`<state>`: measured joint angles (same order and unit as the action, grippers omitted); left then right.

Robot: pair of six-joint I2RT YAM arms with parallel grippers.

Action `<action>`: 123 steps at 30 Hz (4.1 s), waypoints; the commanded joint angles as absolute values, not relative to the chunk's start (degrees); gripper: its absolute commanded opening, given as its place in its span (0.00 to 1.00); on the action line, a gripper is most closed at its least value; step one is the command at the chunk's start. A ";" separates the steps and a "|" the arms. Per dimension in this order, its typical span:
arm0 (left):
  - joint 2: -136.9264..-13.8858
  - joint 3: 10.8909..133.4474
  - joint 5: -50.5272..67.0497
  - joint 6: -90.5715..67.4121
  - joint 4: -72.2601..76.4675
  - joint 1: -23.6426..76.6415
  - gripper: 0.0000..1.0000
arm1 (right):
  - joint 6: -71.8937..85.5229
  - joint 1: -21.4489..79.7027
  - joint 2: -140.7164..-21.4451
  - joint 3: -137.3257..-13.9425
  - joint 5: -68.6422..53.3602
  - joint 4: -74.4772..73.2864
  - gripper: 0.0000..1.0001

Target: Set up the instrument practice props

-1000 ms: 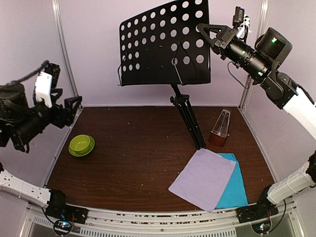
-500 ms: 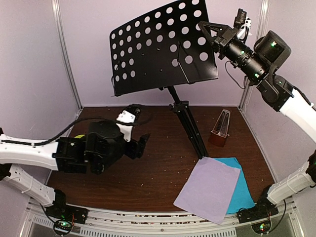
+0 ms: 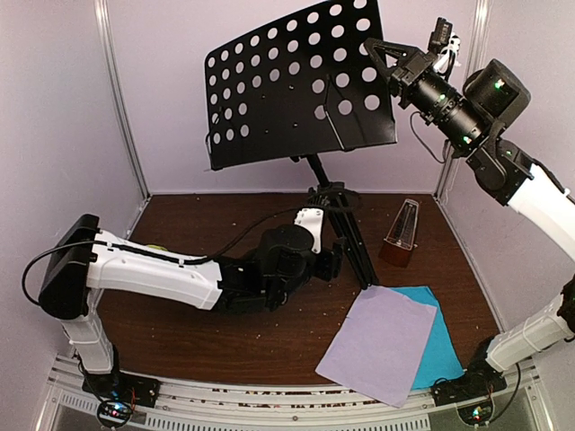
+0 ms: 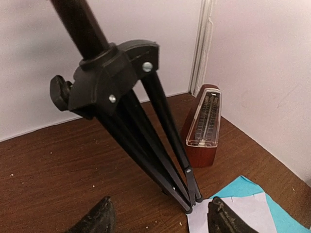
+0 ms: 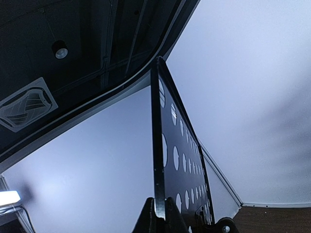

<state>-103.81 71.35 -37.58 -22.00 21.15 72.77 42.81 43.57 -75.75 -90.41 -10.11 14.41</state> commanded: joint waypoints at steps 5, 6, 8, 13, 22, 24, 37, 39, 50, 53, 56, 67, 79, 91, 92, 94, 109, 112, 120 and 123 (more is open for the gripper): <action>-110.17 81.38 -40.65 -28.02 23.11 70.36 0.64 | 46.09 43.33 -70.54 -90.43 -5.12 25.76 0.00; -110.78 81.88 -40.34 -28.56 23.18 70.01 0.64 | 46.07 43.34 -70.49 -90.44 -5.20 25.85 0.00; -111.63 82.27 -39.34 -28.91 24.11 69.12 0.62 | 45.97 43.33 -70.49 -90.44 -5.28 26.01 0.00; -113.71 83.91 -37.67 -27.60 26.96 67.40 0.56 | 46.10 43.33 -70.31 -90.30 -5.35 26.14 0.00; -115.79 85.89 -34.36 -22.67 33.26 65.67 0.29 | 46.23 42.94 -70.24 -90.73 -6.16 26.04 0.00; -115.70 86.04 -34.34 -20.66 34.61 65.57 0.21 | 46.26 42.81 -70.07 -90.71 -6.24 26.13 0.00; -106.45 83.69 -32.82 -2.83 36.46 62.02 0.00 | 46.07 42.19 -70.00 -93.40 -6.39 26.20 0.00; -103.36 80.95 -31.09 -0.67 36.16 61.01 0.00 | 46.07 42.19 -70.38 -94.37 -6.76 26.08 0.00; -90.05 69.29 -21.30 1.38 28.02 56.62 0.00 | 50.43 42.27 -73.01 -92.96 -8.97 29.35 0.00; -88.02 65.42 -22.10 1.76 28.43 56.60 0.00 | 51.41 42.35 -73.08 -90.72 -9.99 31.23 0.00; -86.83 61.17 -22.35 1.61 30.85 56.60 0.00 | 51.88 42.57 -72.69 -88.22 -10.69 31.96 0.00; -86.31 55.82 -19.84 2.46 31.21 56.68 0.00 | 49.83 43.20 -68.36 -80.50 -12.48 29.45 0.16; -86.04 54.56 -19.49 0.62 31.20 56.98 0.00 | 45.47 42.99 -62.87 -75.27 -10.68 24.32 0.54; -86.16 55.27 -16.34 -2.63 28.36 55.79 0.00 | 40.49 41.51 -57.75 -74.20 -10.81 16.59 0.90; -86.14 55.27 -15.80 -2.82 28.31 55.59 0.00 | 39.87 41.42 -57.07 -74.14 -10.81 15.52 0.91; -86.02 55.26 -15.39 -3.02 28.07 55.40 0.00 | 38.71 41.10 -55.65 -73.59 -10.98 13.55 0.94; -85.79 56.77 -8.81 -2.37 24.98 53.15 0.00 | 24.06 38.05 -38.81 -52.20 -12.04 -7.14 1.00; -85.70 56.78 -6.99 -2.25 24.88 52.77 0.00 | 20.71 38.06 -39.61 -45.19 -17.81 -1.69 0.98; -85.60 57.82 -5.39 -3.64 22.81 51.71 0.00 | 14.41 38.06 -53.48 -43.41 -21.38 9.91 0.85; -85.48 57.74 -5.13 -4.30 22.98 51.42 0.00 | 13.49 38.14 -59.76 -44.55 -23.20 13.87 0.80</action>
